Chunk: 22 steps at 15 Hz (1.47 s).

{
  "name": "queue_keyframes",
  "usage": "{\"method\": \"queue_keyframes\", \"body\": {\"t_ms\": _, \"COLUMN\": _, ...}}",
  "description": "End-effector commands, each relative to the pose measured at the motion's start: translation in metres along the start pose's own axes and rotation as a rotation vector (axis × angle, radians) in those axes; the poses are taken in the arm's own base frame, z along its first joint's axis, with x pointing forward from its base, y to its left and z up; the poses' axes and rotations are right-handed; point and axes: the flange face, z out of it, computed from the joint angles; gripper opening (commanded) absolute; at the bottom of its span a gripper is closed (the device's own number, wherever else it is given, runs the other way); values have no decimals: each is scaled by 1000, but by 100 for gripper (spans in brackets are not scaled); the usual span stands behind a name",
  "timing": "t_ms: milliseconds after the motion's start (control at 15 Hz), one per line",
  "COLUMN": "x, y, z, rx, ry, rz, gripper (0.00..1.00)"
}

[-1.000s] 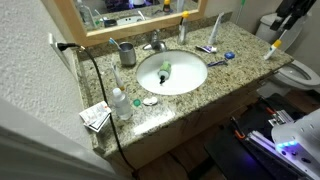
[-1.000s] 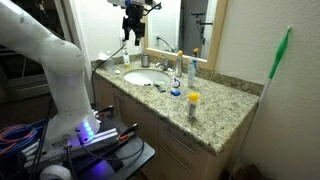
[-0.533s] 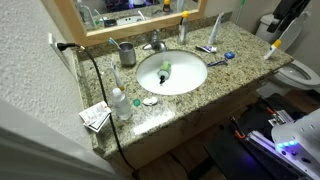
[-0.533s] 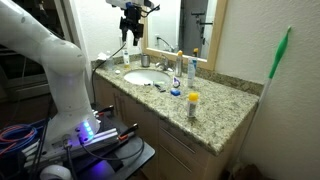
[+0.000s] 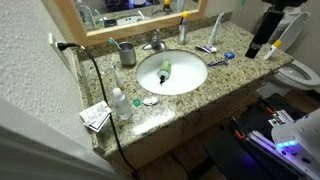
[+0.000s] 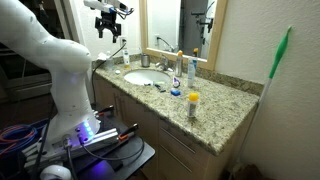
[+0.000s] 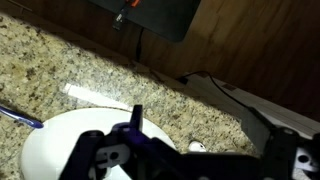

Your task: Pick up the contact lens case

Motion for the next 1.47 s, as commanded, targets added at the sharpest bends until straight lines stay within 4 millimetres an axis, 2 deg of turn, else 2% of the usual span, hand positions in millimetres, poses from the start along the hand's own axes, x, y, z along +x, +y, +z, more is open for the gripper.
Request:
{"method": "queue_keyframes", "body": {"t_ms": 0, "x": -1, "y": 4, "z": 0, "rx": -18, "ry": -32, "rz": -11, "gripper": 100}}
{"method": "queue_keyframes", "body": {"t_ms": 200, "x": -1, "y": 12, "z": 0, "rx": -147, "ry": -70, "rz": -167, "gripper": 100}}
{"method": "queue_keyframes", "body": {"t_ms": 533, "x": 11, "y": 13, "z": -9, "rx": -231, "ry": 101, "rz": -376, "gripper": 100}}
{"method": "queue_keyframes", "body": {"t_ms": 600, "x": 9, "y": 13, "z": -10, "rx": -213, "ry": 47, "rz": -304, "gripper": 100}}
{"method": "queue_keyframes", "body": {"t_ms": 1000, "x": 14, "y": 9, "z": -13, "rx": -223, "ry": 92, "rz": -350, "gripper": 100}}
{"method": "queue_keyframes", "body": {"t_ms": 1133, "x": 28, "y": -24, "z": 13, "rx": -214, "ry": 84, "rz": -484, "gripper": 100}}
{"method": "queue_keyframes", "body": {"t_ms": 1400, "x": 51, "y": -100, "z": 47, "rx": -226, "ry": 257, "rz": -648, "gripper": 100}}
